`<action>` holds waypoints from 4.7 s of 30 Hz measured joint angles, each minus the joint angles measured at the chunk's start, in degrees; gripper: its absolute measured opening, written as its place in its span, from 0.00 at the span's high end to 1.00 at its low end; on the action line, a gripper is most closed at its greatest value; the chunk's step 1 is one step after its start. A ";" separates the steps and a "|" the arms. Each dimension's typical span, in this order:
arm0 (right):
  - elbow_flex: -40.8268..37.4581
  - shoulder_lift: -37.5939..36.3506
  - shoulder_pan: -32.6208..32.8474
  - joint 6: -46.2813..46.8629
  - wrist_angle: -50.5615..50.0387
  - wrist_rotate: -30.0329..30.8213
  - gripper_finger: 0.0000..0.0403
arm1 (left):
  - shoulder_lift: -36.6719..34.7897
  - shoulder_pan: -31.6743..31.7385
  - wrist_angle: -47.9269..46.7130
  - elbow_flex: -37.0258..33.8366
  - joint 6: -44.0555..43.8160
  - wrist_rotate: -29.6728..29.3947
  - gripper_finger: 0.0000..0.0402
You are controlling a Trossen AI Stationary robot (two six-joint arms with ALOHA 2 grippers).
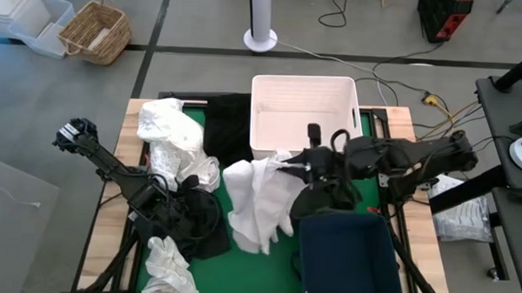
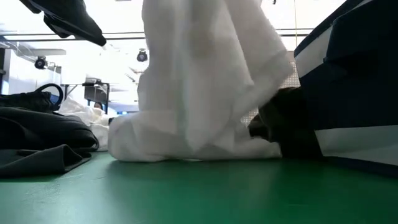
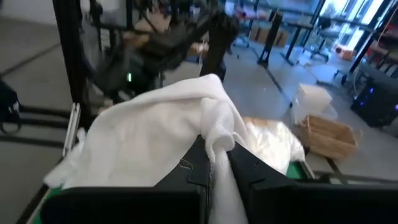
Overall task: Sort clothes
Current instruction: Put the white long sleeve shirt into the white laundry bin
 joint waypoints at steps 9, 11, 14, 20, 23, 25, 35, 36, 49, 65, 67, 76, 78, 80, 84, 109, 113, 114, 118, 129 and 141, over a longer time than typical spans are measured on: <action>4.46 -1.73 0.00 -2.63 7.79 -6.94 0.97 | 0.00 0.00 -0.50 0.00 0.02 0.00 0.71; 6.12 -1.58 0.00 -3.63 8.18 -6.97 0.97 | 0.00 0.00 -0.79 0.00 0.02 -0.02 0.71; 9.62 -0.68 0.00 -4.91 8.73 -7.72 0.97 | 0.00 0.00 -0.80 0.00 0.06 -0.01 0.71; 16.95 2.03 0.00 -6.88 9.61 -11.01 0.97 | 0.00 0.00 -0.80 0.00 0.26 -0.02 0.71; 20.41 3.41 0.00 -8.98 9.50 -11.10 0.97 | 0.00 0.00 -0.78 0.00 0.26 -0.04 0.71; 22.75 4.43 0.00 -10.54 9.59 -11.06 0.97 | 0.00 0.00 -0.78 0.00 0.26 -0.02 0.71; 32.23 8.38 -0.03 -20.30 13.58 -10.86 0.97 | 0.00 0.00 -0.77 0.00 0.50 -0.09 0.71; 33.12 8.79 -0.04 -21.23 13.73 -10.85 0.97 | 0.00 0.00 -0.79 0.00 0.50 -0.08 0.71; 43.69 13.00 -1.16 -24.42 18.56 -9.85 0.97 | 0.00 0.03 -0.62 0.00 0.52 -1.70 0.71; 44.60 13.61 -10.28 -27.13 27.88 0.40 0.97 | 0.00 0.03 -0.43 0.00 1.64 -1.75 0.71; 44.60 13.81 -11.42 -27.68 30.72 1.28 0.97 | 0.00 0.04 -0.43 0.00 1.67 -1.75 0.71; 44.60 13.81 -15.44 -38.51 36.23 7.75 0.97 | 0.00 0.04 -0.45 0.00 1.84 -1.77 0.71; 44.60 13.87 -16.08 -42.59 35.85 11.76 0.97 | 0.00 0.04 -0.45 0.00 1.84 -1.77 0.71; 44.58 14.08 -16.97 -45.48 34.35 14.23 0.97 | 0.00 0.03 -0.47 0.00 1.96 -1.77 0.71; 44.54 14.66 -19.65 -47.13 30.12 17.18 0.97 | 0.00 0.03 -0.47 0.00 2.03 -1.79 0.71; 44.45 16.42 -32.68 -26.77 -5.49 19.59 0.97 | 0.00 0.03 -0.60 0.00 2.01 -1.79 0.71; 44.45 16.48 -32.68 -24.13 -10.21 19.51 0.97 | 0.00 0.02 -0.56 0.00 2.01 -1.79 0.71; 44.45 16.48 -32.68 -23.47 -11.43 19.20 0.97 | 0.00 0.04 -0.54 0.00 2.01 -1.79 0.71; 44.45 16.48 -32.68 -17.94 -16.48 16.97 0.97 | 0.00 0.04 -0.49 0.00 2.01 -1.75 0.71; 44.45 16.48 -32.81 -10.01 -32.37 14.18 0.97 | 0.00 0.03 0.44 0.00 1.55 -1.73 0.71; 44.45 16.48 -32.79 -2.55 -43.47 5.18 0.97 | 0.00 0.03 0.67 0.00 1.36 -1.68 0.71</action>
